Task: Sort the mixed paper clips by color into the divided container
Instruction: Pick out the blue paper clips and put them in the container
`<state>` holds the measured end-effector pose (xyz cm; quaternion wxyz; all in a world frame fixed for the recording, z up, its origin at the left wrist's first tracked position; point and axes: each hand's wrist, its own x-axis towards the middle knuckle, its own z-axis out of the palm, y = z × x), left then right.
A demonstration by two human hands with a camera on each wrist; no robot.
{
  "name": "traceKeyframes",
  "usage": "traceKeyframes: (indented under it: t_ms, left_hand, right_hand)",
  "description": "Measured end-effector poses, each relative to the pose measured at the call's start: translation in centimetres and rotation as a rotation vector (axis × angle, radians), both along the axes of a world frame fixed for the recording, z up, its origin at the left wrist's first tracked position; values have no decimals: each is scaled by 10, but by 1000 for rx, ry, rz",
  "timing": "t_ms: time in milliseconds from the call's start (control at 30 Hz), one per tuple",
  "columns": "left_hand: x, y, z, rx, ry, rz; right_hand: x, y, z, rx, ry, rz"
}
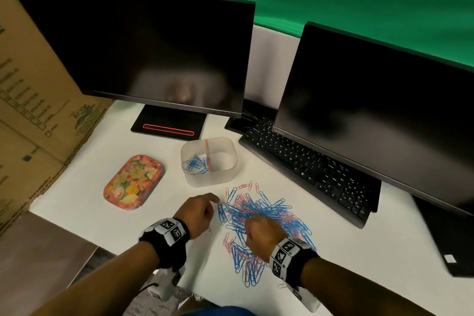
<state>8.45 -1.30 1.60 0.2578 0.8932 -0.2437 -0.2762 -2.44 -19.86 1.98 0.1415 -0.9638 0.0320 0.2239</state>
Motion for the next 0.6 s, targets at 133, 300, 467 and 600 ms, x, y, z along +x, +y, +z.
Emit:
traceKeyframes:
  t_ms: [133, 300, 467, 600]
  left_hand:
    - [9, -5, -6, -185, 306, 393]
    - [15, -18, -8, -247, 478, 590]
    - [9, -29, -17, 133, 83, 265]
    - [9, -34, -20, 219, -67, 156]
  right_hand:
    - [-4, -6, 4, 185, -70, -100]
    - [1, -21, -3, 498, -104, -430]
    - [10, -27, 0, 720, 44, -628]
    - [13, -23, 13, 800, 124, -709]
